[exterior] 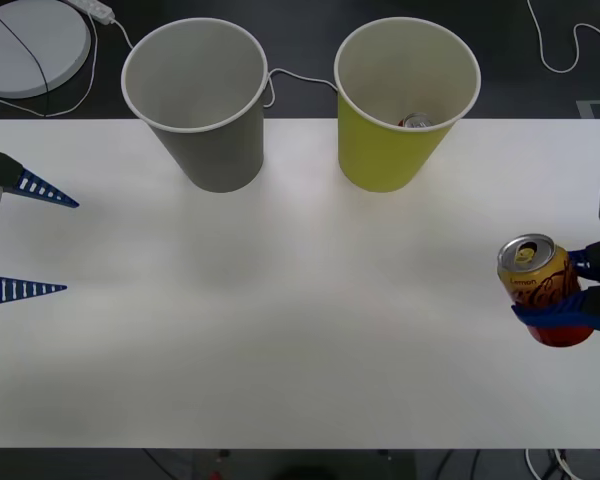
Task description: Put the can into the green bin and the plastic bottle into the gray bin
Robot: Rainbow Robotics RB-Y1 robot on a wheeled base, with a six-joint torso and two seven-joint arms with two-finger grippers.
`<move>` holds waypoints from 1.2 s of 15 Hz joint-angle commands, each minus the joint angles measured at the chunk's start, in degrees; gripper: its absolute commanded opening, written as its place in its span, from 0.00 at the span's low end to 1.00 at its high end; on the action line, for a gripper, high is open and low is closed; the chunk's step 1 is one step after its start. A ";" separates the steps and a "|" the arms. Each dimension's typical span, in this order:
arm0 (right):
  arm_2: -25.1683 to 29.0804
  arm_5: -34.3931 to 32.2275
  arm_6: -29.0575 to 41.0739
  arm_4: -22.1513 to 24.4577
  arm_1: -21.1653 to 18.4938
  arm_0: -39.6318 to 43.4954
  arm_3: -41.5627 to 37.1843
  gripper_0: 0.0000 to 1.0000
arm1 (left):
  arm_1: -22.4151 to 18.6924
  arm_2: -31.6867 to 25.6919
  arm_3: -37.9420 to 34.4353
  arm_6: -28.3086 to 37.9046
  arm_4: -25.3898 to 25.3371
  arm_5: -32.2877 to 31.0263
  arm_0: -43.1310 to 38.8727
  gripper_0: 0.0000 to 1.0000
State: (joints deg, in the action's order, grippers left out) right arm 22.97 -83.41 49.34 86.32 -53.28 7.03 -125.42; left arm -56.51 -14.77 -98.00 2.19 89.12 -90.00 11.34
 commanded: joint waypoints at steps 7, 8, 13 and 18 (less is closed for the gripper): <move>-0.82 -5.19 25.81 -1.33 -12.72 -14.67 -0.96 0.00 | 0.00 0.00 0.00 0.01 0.00 0.00 0.00 1.00; -1.96 -5.89 26.69 -1.33 -14.13 -17.48 -0.35 0.00 | 0.00 0.00 0.00 0.01 0.00 0.00 0.00 1.00; -10.84 -6.06 26.69 -1.24 -19.14 -30.76 6.77 0.00 | 0.00 0.00 0.00 0.01 0.00 0.00 0.00 1.00; -22.00 -5.98 26.69 0.34 -19.67 -45.35 14.68 0.00 | 0.00 0.00 0.00 0.01 0.00 0.00 0.00 1.00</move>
State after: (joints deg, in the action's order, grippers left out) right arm 2.74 -89.45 76.02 86.41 -72.97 -36.20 -112.10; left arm -56.51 -14.77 -98.00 2.20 89.12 -90.00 11.34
